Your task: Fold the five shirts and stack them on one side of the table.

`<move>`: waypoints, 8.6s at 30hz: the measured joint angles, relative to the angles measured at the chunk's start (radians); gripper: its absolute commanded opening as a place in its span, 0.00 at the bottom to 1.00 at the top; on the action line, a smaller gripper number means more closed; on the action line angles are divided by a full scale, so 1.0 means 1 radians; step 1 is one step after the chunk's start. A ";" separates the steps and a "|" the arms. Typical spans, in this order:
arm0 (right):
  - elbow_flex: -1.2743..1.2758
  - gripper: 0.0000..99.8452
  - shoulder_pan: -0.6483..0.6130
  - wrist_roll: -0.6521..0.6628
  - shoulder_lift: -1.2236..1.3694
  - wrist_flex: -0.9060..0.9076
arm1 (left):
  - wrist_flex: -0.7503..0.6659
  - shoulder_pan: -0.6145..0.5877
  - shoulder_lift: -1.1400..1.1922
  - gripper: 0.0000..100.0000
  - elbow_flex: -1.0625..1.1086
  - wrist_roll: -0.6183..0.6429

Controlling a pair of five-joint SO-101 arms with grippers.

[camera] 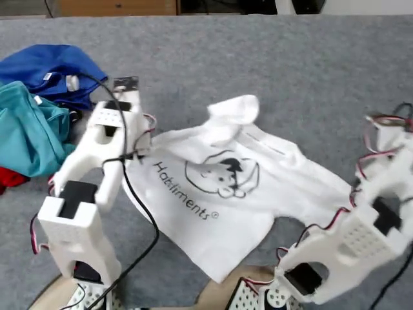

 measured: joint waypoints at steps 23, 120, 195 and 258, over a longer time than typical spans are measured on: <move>0.000 0.25 -0.060 -0.100 -0.414 0.091 | 0.052 0.158 0.002 0.02 -0.002 -0.046; -0.928 0.01 -0.753 -0.207 0.468 0.172 | -0.048 0.146 -0.008 0.02 0.072 -0.049; -1.128 0.01 -0.621 -0.844 0.723 -0.371 | 0.532 -0.051 0.881 0.12 -1.485 0.799; -1.560 0.01 -0.549 -0.517 -0.618 0.180 | 0.669 -0.104 -1.013 0.02 -0.756 -0.032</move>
